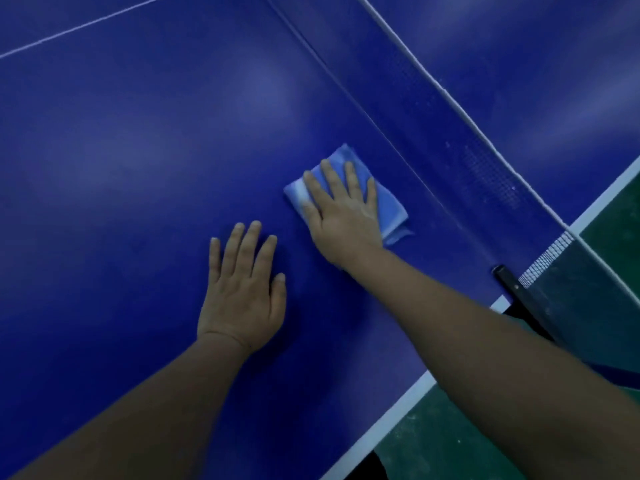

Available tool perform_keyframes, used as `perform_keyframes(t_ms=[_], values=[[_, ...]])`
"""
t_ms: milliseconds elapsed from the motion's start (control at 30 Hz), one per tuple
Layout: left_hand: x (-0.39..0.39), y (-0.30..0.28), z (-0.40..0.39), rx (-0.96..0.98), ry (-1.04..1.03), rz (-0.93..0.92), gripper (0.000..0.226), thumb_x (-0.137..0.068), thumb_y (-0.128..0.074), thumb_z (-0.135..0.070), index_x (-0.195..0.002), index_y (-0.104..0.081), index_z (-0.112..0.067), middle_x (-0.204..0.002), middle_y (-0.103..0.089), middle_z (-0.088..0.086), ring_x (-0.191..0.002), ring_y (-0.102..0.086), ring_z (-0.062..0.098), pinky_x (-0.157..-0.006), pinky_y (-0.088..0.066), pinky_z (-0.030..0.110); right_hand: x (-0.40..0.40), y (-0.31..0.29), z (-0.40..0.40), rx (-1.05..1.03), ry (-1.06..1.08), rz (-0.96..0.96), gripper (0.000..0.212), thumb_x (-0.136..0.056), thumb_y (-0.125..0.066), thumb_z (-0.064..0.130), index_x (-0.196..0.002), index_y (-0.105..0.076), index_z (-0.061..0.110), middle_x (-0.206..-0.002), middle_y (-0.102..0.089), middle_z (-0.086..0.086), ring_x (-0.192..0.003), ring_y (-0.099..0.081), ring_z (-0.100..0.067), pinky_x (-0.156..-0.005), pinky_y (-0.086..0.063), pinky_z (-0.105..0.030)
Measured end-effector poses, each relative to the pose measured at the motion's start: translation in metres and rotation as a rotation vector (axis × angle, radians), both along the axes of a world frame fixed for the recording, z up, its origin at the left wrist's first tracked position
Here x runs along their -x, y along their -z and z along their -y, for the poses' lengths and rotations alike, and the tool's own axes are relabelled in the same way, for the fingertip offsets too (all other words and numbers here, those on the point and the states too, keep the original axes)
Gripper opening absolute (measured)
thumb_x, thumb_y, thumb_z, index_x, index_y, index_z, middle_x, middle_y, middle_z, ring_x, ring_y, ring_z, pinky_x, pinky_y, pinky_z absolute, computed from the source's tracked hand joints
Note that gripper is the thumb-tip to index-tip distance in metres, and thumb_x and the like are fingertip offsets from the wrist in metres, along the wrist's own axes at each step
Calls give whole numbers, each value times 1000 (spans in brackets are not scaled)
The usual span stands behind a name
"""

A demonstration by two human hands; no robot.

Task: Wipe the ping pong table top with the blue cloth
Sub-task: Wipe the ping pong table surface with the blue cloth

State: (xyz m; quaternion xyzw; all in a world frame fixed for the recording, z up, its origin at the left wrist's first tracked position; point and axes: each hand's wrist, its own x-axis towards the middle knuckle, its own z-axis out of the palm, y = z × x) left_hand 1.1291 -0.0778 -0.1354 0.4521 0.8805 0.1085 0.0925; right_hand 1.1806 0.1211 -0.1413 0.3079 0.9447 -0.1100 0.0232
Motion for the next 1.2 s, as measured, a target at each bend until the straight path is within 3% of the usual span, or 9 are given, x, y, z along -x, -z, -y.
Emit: perform_keyframes(t_ms=[100,233,400,500,567,867,1033,1200], values=[[2,-1,-4,38,15,26,59,-97,-28,-40,-147,-43,-11,-161,-27,12,-151,-16,28,-122,-5,54,-6,1,-35,11,78,21,54,-106,-21,52,-157,-21,36,-168,-11,5,-154,2,-25,-123,2,-54],[3,-2,-5,73,22,51,59,-98,-27,-40,-146,-45,-11,-160,-28,12,-151,-15,28,-121,-8,54,-58,-1,-11,-50,225,26,58,-103,-22,53,-156,-28,31,-167,-17,0,-154,-6,-31,-121,-6,-59],[4,-5,-6,57,45,71,59,-96,-31,-38,-145,-48,-10,-158,-31,15,-150,-19,32,-119,-9,54,62,0,-19,5,101,-16,57,-103,-26,52,-156,-27,33,-167,-15,1,-154,-6,-31,-120,-2,-59],[5,-5,-5,58,59,61,59,-97,-31,-40,-147,-45,-14,-159,-30,15,-150,-16,32,-119,-8,54,131,-3,-58,69,157,-50,54,-104,-26,49,-156,-28,32,-166,-17,2,-153,-6,-30,-120,-1,-56],[5,-3,-5,62,66,58,59,-97,-31,-41,-148,-44,-15,-160,-29,15,-151,-15,32,-119,-7,54,135,-1,-80,79,190,-35,54,-105,-23,47,-156,-27,31,-167,-16,3,-153,-6,-27,-121,-2,-54],[1,-3,-4,67,46,41,60,-98,-28,-41,-147,-45,-12,-158,-30,17,-150,-16,34,-121,-7,57,-54,1,-52,-15,503,-30,52,-106,-26,46,-156,-29,31,-165,-20,8,-153,-13,-19,-122,-7,-46],[0,-3,-5,106,62,-1,60,-99,-25,-43,-149,-40,-14,-159,-28,16,-151,-13,33,-121,-4,57,-130,1,-26,-19,622,12,51,-106,-28,44,-155,-31,29,-165,-21,5,-153,-14,-22,-120,-14,-49],[-4,-5,-5,94,112,-37,60,-98,-26,-41,-147,-44,-11,-156,-34,16,-148,-21,34,-121,-2,58,-182,-2,-1,-53,711,-15,46,-106,-38,39,-150,-44,26,-160,-35,3,-146,-29,-27,-110,-28,-57]])
